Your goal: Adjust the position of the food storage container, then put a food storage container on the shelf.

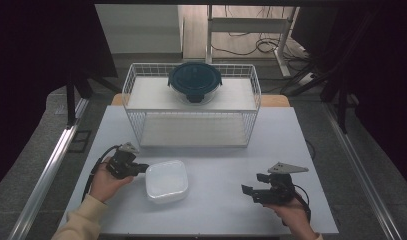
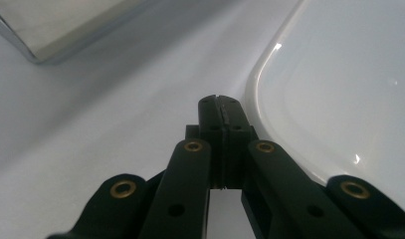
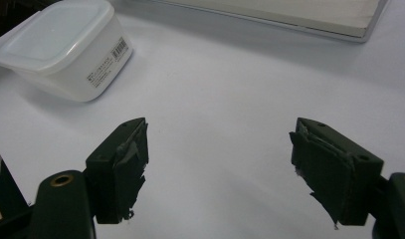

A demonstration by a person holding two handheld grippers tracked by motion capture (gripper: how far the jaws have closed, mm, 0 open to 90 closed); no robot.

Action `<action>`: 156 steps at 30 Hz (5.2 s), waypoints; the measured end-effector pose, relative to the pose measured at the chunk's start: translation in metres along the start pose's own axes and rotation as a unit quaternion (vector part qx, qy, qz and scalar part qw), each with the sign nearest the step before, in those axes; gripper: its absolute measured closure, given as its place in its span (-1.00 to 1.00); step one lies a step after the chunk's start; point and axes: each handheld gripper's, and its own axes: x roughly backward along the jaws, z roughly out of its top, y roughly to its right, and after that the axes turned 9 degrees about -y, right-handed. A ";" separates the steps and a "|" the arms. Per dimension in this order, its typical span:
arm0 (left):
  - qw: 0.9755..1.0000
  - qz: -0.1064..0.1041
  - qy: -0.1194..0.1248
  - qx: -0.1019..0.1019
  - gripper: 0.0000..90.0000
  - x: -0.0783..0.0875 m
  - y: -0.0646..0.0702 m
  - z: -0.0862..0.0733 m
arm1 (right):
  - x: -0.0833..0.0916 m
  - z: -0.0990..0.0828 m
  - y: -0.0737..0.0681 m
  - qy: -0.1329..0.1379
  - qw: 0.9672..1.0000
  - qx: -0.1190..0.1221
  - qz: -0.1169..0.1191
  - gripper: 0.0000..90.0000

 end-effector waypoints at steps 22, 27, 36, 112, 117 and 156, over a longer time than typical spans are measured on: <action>0.997 -0.049 -0.029 -0.045 1.00 -0.010 0.058 -0.006 | 0.003 0.000 0.001 0.005 1.000 -0.001 -0.001 -0.50; 0.996 -0.059 -0.037 -0.061 1.00 -0.017 0.070 -0.004 | 0.004 -0.001 0.003 0.005 1.000 -0.004 -0.001 -0.50; 0.992 -0.078 -0.047 -0.090 1.00 -0.021 0.093 0.001 | 0.006 -0.002 0.003 0.007 1.000 -0.004 -0.003 -0.50; 0.986 -0.105 0.082 0.105 -0.55 -0.002 0.074 -0.016 | 0.006 0.004 -0.011 0.028 0.998 -0.020 0.058 -0.50; 0.982 -0.124 0.095 0.103 -0.48 -0.004 0.079 -0.013 | 0.005 0.002 -0.012 0.021 0.996 -0.037 0.083 -0.48; 0.948 -0.274 0.077 0.141 -0.01 -0.038 0.105 -0.002 | -0.027 -0.019 -0.039 -0.001 0.980 -0.132 0.149 -0.03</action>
